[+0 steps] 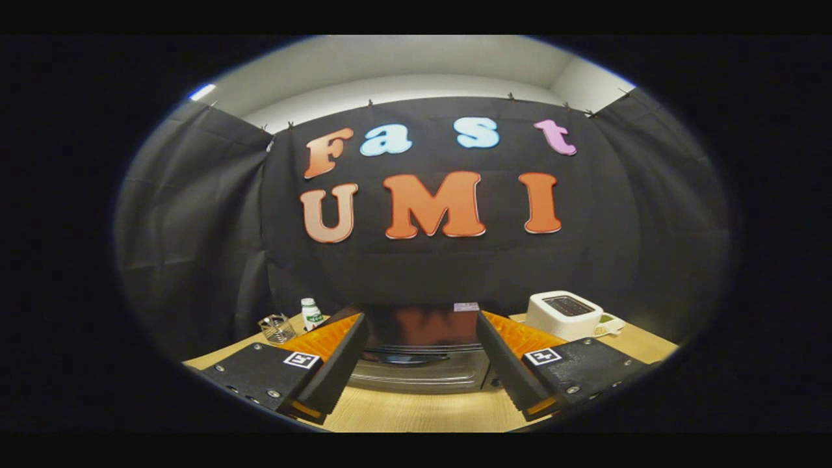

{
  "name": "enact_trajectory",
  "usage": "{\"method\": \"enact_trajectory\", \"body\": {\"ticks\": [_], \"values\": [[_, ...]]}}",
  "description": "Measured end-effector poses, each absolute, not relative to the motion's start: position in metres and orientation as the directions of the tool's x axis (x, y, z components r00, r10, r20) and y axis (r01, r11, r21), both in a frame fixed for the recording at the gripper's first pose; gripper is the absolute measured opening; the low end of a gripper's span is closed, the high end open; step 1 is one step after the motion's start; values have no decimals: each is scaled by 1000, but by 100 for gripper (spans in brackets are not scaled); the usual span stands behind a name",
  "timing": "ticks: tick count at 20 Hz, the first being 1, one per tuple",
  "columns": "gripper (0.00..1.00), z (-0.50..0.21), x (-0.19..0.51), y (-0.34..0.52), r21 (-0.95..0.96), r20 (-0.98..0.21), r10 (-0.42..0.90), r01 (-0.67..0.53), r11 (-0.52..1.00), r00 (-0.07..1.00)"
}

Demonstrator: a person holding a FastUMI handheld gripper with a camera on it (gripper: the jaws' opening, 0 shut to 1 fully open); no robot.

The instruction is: Open the toaster oven, put the food inside, and close the toaster oven door.

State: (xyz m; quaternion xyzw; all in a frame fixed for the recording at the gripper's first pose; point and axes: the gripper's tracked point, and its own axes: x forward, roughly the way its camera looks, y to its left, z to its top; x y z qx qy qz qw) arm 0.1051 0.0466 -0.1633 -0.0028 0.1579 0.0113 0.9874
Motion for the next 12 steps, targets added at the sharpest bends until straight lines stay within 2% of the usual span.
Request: {"method": "enact_trajectory", "body": {"ticks": [5, 12], "values": [[99, -216, 135, 58, -39, -406, 0, -17, 999, 914], [99, -251, 154, 56, -67, -463, -37, 6, 998, 885]]}}
